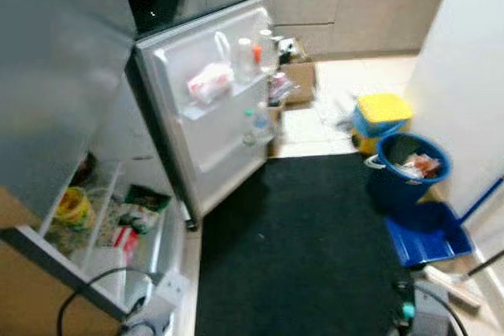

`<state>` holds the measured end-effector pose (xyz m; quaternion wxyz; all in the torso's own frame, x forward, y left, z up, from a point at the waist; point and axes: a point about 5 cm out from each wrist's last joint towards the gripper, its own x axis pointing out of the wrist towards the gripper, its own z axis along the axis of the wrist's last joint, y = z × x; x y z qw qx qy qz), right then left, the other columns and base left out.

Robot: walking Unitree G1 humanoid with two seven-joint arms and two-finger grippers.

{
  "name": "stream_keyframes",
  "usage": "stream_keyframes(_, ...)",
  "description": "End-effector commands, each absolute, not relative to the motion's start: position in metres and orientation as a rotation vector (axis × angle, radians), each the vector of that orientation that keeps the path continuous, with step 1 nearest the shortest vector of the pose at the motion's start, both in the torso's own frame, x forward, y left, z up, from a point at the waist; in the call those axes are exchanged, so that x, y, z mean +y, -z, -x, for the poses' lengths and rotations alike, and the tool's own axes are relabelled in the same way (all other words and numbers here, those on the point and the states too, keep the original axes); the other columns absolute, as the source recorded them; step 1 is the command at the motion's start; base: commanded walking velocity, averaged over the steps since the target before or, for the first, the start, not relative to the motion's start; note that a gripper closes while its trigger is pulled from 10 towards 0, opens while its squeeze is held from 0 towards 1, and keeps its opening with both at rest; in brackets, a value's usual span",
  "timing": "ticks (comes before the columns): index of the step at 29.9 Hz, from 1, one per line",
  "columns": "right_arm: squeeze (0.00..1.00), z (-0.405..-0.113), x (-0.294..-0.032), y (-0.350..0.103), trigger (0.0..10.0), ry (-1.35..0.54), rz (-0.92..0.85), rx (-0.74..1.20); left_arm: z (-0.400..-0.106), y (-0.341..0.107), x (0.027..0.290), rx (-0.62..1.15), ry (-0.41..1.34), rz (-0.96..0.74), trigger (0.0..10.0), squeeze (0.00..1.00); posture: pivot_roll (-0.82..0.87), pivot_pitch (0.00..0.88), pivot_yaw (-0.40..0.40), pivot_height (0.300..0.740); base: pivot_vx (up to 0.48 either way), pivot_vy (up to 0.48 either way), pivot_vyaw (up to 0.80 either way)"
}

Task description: Restocking fridge

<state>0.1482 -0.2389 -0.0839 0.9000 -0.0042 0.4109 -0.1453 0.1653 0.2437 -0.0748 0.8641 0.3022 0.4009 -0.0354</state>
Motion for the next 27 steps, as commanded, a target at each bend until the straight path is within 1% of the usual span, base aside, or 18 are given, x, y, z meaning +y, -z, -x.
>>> stream_keyframes(1,0.0,-0.15,-0.234,0.084,10.0,0.287,0.003,0.844,-0.157,0.078,0.247,0.873,0.066,-0.64,10.0,0.0,0.03,0.0,-0.002,0.74,0.368,0.0,0.0)
stream_keyframes(13,0.0,-0.159,-0.232,0.081,10.0,0.266,0.011,0.826,-0.158,0.078,0.247,0.868,0.064,-0.638,10.0,0.0,0.03,0.0,-0.003,0.74,0.367,0.0,0.0)
stream_keyframes(27,0.0,-0.162,-0.233,0.08,10.0,0.258,0.021,0.821,-0.163,0.076,0.244,0.841,0.067,-0.636,10.0,0.0,0.03,0.0,-0.008,0.74,0.366,0.0,0.0)
